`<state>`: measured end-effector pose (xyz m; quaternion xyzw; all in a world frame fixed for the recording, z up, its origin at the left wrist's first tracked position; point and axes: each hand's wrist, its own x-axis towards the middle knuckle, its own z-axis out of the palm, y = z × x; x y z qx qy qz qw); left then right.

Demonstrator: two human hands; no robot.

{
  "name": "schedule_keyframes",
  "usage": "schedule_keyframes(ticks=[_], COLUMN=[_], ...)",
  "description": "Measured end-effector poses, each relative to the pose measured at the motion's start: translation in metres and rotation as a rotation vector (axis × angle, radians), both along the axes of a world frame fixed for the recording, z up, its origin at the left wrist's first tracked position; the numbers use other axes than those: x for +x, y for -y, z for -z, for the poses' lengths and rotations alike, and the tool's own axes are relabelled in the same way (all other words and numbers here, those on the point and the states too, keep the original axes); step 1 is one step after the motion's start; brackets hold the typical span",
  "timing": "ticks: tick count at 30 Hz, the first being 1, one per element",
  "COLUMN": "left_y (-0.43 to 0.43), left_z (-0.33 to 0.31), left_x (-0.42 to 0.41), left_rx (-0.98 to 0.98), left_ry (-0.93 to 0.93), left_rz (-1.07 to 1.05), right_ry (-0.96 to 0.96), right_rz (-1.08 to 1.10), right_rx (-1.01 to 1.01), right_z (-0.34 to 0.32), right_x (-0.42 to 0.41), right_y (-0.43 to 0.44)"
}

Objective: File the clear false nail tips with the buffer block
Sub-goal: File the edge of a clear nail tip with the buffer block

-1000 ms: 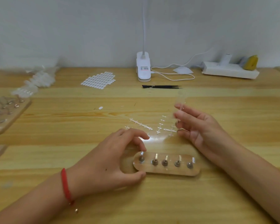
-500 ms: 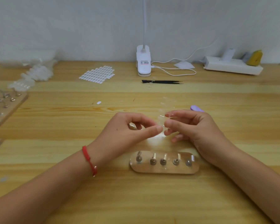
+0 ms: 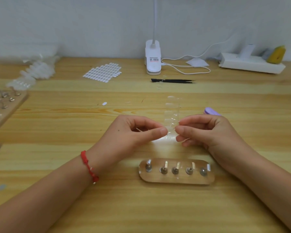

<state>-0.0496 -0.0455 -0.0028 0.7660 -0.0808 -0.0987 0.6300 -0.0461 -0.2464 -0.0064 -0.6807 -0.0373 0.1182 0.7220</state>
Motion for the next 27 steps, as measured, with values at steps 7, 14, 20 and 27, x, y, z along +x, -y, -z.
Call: schedule_keyframes(ticks=[7, 14, 20, 27], left_y=[0.000, 0.002, 0.004, 0.010], left_z=[-0.002, 0.001, 0.002, 0.004], left_x=[0.002, 0.002, 0.001, -0.003], left_rx=[-0.004, -0.004, -0.024, 0.017], left_ry=[-0.050, -0.005, 0.015, 0.073], left_rz=[0.081, 0.063, 0.026, -0.064], right_ry=[-0.093, -0.097, -0.066, 0.014], right_rz=[-0.064, -0.092, -0.078, 0.051], right_rx=[-0.035, -0.028, 0.003, -0.021], right_z=[-0.009, -0.010, -0.009, 0.001], right_x=[0.000, -0.001, -0.001, 0.000], right_y=[0.004, 0.004, 0.001, -0.001])
